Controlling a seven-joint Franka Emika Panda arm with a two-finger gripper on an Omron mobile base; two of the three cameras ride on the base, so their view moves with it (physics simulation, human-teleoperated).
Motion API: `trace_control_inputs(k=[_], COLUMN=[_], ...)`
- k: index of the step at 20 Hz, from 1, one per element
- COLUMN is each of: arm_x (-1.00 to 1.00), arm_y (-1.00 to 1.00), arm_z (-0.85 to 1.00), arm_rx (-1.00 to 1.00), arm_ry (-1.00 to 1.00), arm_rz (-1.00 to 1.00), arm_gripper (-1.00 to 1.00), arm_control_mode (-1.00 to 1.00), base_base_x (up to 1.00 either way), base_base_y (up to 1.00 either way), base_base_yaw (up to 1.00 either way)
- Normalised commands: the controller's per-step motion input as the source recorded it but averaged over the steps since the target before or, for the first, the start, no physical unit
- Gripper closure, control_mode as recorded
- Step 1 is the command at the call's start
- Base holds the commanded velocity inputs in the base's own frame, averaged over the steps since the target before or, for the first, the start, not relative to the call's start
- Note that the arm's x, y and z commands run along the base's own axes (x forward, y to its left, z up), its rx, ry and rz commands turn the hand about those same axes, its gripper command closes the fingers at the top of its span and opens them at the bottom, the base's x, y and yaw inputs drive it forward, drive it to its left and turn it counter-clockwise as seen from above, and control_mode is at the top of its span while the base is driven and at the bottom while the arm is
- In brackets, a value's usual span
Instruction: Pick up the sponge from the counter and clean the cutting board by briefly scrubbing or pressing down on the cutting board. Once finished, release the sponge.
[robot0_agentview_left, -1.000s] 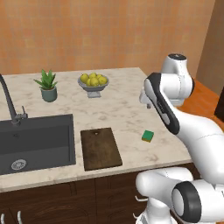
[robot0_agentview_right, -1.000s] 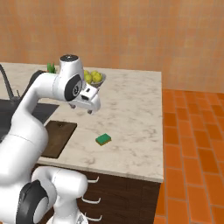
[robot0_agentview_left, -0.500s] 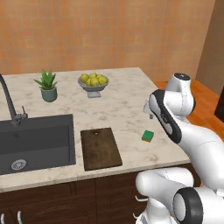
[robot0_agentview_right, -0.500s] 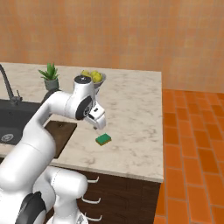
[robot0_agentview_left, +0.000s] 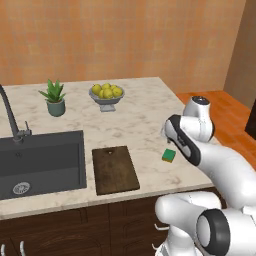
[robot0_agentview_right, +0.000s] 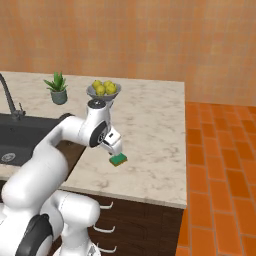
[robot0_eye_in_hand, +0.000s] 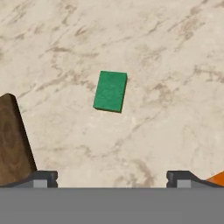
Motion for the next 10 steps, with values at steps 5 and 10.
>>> trace_control_inputs(k=[5, 10], arm_x=[0.28, 0.15], arm_y=[-0.01, -0.08], arm_z=[-0.38, -0.26], arm_rx=[0.0, 0.0], arm_ry=[0.01, 0.0], arm_rz=[0.0, 0.0], arm_gripper=[-1.0, -1.0], arm_control_mode=[-1.0, -1.0], base_base_x=[0.0, 0.0], base_base_y=[0.0, 0.0], base_base_yaw=[0.0, 0.0])
